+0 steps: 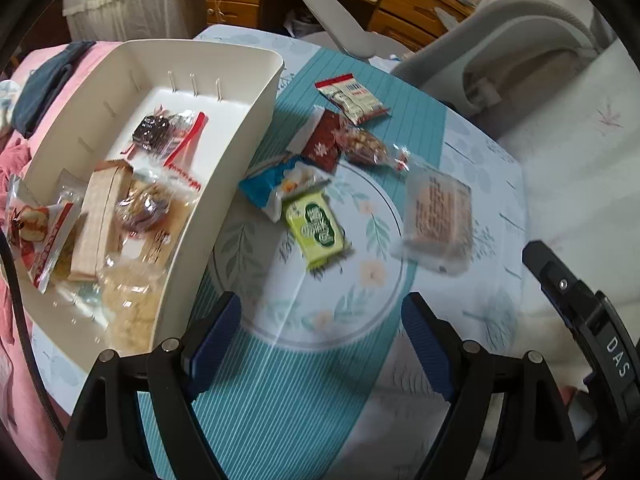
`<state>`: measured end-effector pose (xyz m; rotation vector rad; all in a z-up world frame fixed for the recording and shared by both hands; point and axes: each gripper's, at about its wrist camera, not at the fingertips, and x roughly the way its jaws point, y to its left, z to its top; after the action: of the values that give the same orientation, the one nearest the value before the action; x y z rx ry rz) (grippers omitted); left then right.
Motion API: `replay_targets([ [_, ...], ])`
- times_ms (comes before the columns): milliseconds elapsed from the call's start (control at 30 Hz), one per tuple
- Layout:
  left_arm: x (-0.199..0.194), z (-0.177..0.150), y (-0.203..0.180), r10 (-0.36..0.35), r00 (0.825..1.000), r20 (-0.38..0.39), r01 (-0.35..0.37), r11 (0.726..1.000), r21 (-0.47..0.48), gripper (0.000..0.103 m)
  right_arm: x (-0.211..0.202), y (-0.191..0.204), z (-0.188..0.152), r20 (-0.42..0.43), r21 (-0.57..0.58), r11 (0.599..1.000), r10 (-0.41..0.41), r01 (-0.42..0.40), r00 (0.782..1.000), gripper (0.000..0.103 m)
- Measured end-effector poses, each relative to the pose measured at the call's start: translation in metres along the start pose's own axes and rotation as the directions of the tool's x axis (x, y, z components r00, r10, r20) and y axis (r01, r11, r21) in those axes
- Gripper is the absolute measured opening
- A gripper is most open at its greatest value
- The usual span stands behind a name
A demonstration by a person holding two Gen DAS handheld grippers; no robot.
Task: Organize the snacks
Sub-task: 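Withdraw both tools from the tray toward the remaining snacks, then close right tool on clear printed bread bag while left tool grasps green snack packet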
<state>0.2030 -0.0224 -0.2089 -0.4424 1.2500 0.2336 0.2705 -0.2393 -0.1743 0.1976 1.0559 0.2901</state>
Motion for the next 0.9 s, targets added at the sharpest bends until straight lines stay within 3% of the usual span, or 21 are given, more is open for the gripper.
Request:
replay_targets([
  [100, 0.016, 0.005, -0.005, -0.009, 0.999, 0.041, 0.01, 1.0, -0.025, 0.081, 0.02, -0.007, 0.003, -0.031, 0.013, 1.0, 0.011, -0.011, 0.999, 0.077],
  [333, 0.061, 0.012, -0.008, 0.047, 0.995, 0.086, -0.041, 0.996, -0.075, 0.081, 0.069, -0.023, 0.004, -0.094, 0.049, 0.998, 0.052, -0.048, 0.994, 0.077],
  [533, 0.092, 0.019, -0.011, 0.11, 0.988, 0.112, -0.104, 0.993, -0.051, 0.081, 0.104, -0.028, 0.002, -0.132, 0.043, 0.996, 0.088, -0.083, 0.987, 0.077],
  [633, 0.1, 0.021, -0.012, 0.133, 0.983, 0.127, -0.128, 0.991, -0.047, 0.081, 0.111, -0.026, 0.002, -0.118, 0.015, 0.998, 0.067, -0.065, 0.991, 0.084],
  [900, 0.117, 0.026, -0.018, 0.197, 0.972, 0.127, -0.197, 0.98, -0.017, 0.081, 0.129, -0.02, 0.005, -0.125, -0.057, 0.996, 0.067, -0.074, 0.99, 0.084],
])
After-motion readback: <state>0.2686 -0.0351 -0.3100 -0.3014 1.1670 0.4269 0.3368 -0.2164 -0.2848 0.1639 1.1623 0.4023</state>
